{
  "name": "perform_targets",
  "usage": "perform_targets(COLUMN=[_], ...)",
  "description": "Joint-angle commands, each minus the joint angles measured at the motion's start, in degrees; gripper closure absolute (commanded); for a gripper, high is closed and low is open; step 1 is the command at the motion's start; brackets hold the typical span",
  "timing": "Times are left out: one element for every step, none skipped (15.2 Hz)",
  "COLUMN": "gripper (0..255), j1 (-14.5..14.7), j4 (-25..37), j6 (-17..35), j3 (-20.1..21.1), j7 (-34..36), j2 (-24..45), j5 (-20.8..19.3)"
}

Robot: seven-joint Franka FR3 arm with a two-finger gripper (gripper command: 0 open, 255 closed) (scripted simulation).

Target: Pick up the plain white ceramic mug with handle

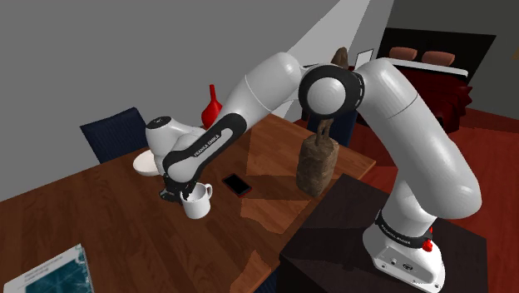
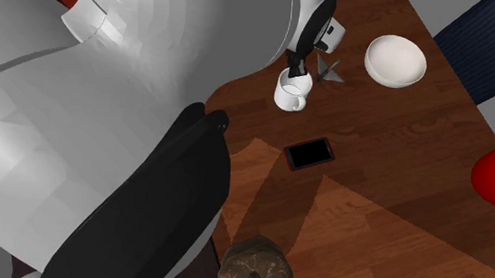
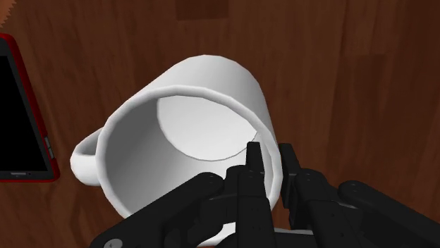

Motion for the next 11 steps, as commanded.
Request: perform_targets(gripper=[255, 255, 255, 255, 255, 255, 255, 255, 255, 255, 255], j1=[0.0, -0.1, -0.2, -0.2, -0.3, -0.4, -0.5, -0.5, -0.6, -0.7, -0.7], j4=[-0.1, -0.2, -0.2, -0.3, -0.3, -0.3, -0.3, -0.3, -0.3, -0.2, -0.2], j6=[0.1, -0.4, -0.8, -1.3, -1.7, -2.2, -2.7, -3.1, -3.6, -4.1, -4.6], j3=[0.0, 0.1, 0.2, 0.4, 0.5, 0.6, 0.7, 0.8, 0.9, 1.0, 1.1], j7=[0.0, -0.1, -0.2, -0.2, -0.3, -0.4, -0.5, -0.6, -0.6, -0.7, -0.8], j2=[0.0, -0.5, -1.1, -1.6, -2.0, -2.5, -3.0, -3.5, -3.9, -4.4, -4.8], j5=[0.0, 0.1, 0.2, 0.4, 0.5, 0.6, 0.7, 0.9, 1.0, 1.1, 1.3])
